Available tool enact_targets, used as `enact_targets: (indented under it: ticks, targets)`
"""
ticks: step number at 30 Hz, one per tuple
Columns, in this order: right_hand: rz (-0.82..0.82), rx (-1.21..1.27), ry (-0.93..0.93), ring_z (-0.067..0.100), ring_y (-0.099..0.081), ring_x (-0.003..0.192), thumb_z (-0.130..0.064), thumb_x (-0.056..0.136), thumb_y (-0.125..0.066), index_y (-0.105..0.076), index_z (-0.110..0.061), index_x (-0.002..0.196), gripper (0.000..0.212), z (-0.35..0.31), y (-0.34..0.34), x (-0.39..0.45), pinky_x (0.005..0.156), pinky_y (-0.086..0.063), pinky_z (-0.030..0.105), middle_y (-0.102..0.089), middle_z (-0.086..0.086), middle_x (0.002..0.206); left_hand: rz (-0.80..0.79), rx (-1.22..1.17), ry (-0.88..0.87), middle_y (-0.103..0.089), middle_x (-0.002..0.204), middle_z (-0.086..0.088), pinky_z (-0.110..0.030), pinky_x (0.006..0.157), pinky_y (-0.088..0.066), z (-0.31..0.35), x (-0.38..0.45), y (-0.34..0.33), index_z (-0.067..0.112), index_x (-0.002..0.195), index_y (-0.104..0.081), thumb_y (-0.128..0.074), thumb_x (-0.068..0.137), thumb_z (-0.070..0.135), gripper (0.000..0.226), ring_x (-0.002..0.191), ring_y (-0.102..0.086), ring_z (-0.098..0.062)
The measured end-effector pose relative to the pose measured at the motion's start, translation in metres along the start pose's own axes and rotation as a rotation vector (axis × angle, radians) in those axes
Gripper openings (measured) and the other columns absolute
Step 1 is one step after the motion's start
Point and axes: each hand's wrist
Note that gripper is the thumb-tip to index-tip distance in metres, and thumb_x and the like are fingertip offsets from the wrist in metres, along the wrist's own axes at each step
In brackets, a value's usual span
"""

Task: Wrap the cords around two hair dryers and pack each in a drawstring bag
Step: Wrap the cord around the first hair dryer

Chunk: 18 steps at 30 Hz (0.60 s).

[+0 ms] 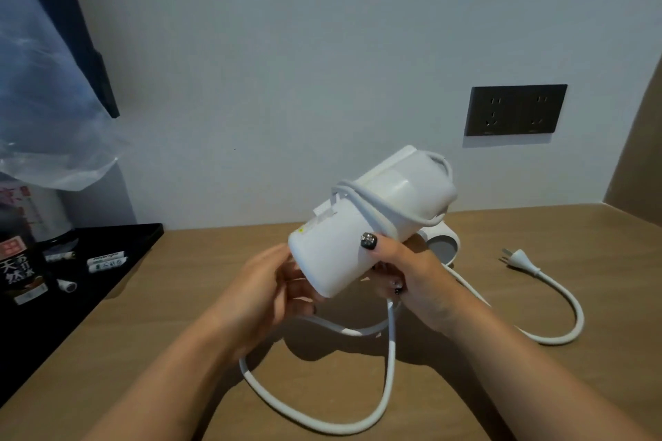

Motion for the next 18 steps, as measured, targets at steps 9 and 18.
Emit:
enact_targets:
  ticks: [9, 18]
  targets:
    - [-0.121, -0.121, -0.078, 0.054, -0.049, 0.093, -0.052, 0.06, -0.081, -0.066, -0.023, 0.107, 0.057, 0.002, 0.0, -0.001, 0.075, -0.041, 0.044, -0.057, 0.03, 0.109, -0.492, -0.192, 0.064, -0.067, 0.098, -0.018, -0.031, 0.057, -0.057, -0.009, -0.006, 0.006, 0.021, 0.112, -0.068, -0.08, 0.063, 0.061, 0.064, 0.082, -0.066, -0.034]
    - [-0.055, -0.348, -0.046, 0.007, -0.066, 0.106, -0.033, 0.063, -0.086, -0.063, -0.029, 0.113, 0.055, -0.02, 0.005, 0.0, 0.083, -0.054, 0.023, -0.072, -0.012, 0.108, -0.2, 0.08, -0.188, -0.067, 0.089, -0.019, -0.03, 0.052, -0.051, -0.015, 0.007, 0.008, -0.004, 0.116, -0.055, -0.08, 0.057, 0.05, 0.084, 0.074, -0.068, -0.031]
Point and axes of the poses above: each hand's wrist, its own x-axis towards the middle knuckle, its own y-axis out of the back of the hand, z = x × y
